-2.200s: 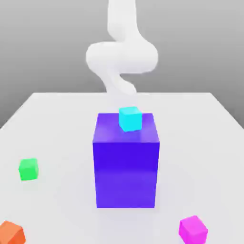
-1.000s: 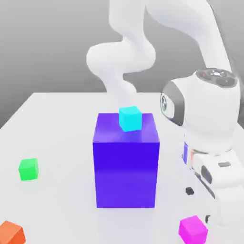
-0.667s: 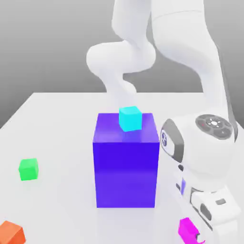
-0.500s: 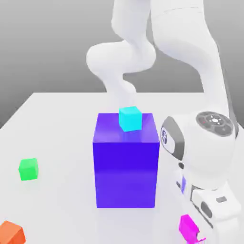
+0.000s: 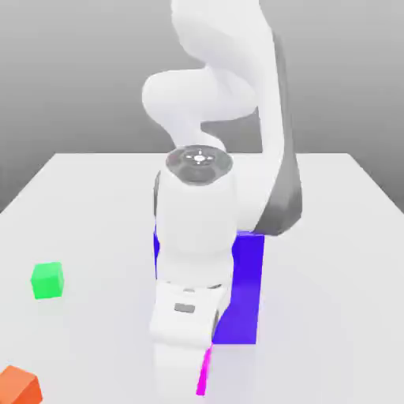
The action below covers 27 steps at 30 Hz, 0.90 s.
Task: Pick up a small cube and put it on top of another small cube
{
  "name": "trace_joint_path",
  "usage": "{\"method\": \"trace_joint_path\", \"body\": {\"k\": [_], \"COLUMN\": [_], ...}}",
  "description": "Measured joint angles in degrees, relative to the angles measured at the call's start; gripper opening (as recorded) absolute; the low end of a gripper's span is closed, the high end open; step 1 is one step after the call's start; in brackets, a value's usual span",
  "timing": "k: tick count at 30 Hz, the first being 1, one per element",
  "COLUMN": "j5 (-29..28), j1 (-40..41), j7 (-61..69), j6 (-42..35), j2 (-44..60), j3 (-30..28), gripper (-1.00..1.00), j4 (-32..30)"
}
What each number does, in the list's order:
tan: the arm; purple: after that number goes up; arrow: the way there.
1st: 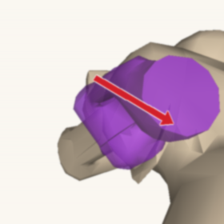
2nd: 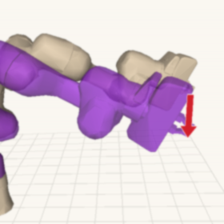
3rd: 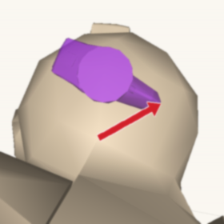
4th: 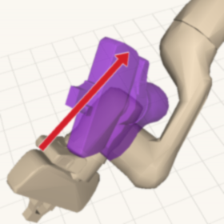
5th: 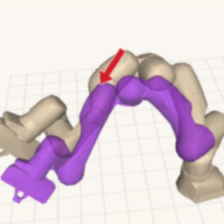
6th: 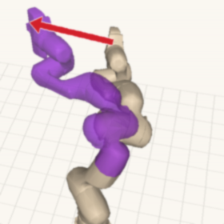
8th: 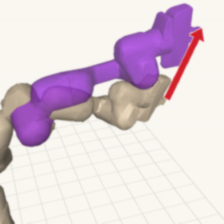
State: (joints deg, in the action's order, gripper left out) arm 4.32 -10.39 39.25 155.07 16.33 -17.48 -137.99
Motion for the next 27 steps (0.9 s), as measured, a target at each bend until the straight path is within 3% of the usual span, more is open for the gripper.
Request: {"method": "trace_joint_path", "body": {"k": [27], "j5": [-12.0], "j1": [26.8], "j7": [59.5], "j6": [-2.2], "j2": [-20.1], "j3": [-15.8], "gripper": [-1.00], "j4": [-17.8]}}
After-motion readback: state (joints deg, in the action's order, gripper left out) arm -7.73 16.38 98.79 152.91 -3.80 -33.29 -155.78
